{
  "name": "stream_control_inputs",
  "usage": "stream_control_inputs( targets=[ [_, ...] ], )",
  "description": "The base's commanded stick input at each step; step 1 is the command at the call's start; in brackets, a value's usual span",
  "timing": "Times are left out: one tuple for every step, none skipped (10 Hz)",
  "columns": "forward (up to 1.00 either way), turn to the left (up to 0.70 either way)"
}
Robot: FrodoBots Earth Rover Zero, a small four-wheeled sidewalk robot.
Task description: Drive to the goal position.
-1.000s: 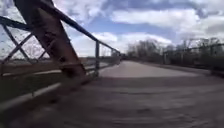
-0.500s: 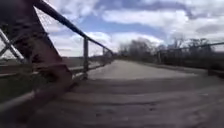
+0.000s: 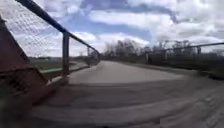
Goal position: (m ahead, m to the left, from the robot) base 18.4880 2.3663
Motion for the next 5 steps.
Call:
stream_control_inputs(
  targets=[
    [0.96, 0.00],
    [0.96, 0.00],
    [0.95, 0.00],
    [0.96, 0.00],
    [0.95, 0.00]
  ],
)
